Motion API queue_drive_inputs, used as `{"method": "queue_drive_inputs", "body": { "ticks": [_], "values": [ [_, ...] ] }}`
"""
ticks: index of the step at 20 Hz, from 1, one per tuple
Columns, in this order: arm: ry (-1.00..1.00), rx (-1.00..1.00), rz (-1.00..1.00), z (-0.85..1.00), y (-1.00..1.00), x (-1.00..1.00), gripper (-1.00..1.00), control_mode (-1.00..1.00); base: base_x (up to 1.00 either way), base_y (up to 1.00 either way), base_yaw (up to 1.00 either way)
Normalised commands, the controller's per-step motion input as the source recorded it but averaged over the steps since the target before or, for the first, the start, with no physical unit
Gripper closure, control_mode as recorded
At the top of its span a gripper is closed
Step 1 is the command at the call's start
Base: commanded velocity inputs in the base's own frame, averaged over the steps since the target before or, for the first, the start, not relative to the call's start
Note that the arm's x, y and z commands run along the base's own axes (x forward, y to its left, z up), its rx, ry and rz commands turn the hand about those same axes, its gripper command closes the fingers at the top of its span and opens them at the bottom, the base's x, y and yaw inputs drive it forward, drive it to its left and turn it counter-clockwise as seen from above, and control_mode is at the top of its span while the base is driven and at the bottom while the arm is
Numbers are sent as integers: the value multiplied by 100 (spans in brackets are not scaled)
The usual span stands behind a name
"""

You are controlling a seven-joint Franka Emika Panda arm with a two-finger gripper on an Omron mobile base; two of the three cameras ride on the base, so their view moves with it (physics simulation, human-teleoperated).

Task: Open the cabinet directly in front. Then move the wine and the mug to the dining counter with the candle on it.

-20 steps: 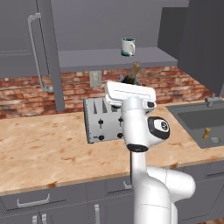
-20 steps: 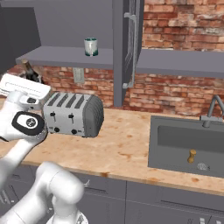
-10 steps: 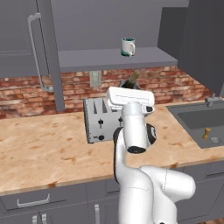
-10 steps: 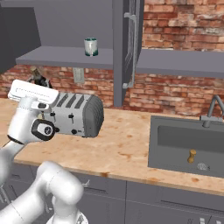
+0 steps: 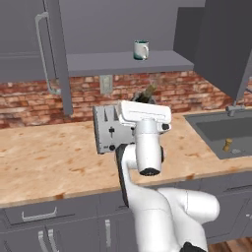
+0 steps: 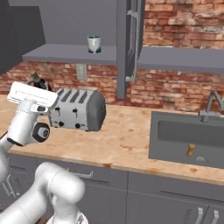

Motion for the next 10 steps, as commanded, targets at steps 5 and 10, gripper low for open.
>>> {"method": "queue_drive_inputs", "body": {
  "ticks": [5,10],
  "values": [
    [0,0,0,0,0,0,100,100,-95,0,45],
    [0,0,0,0,0,0,100,100,-44,-2,93]
  ]
}}
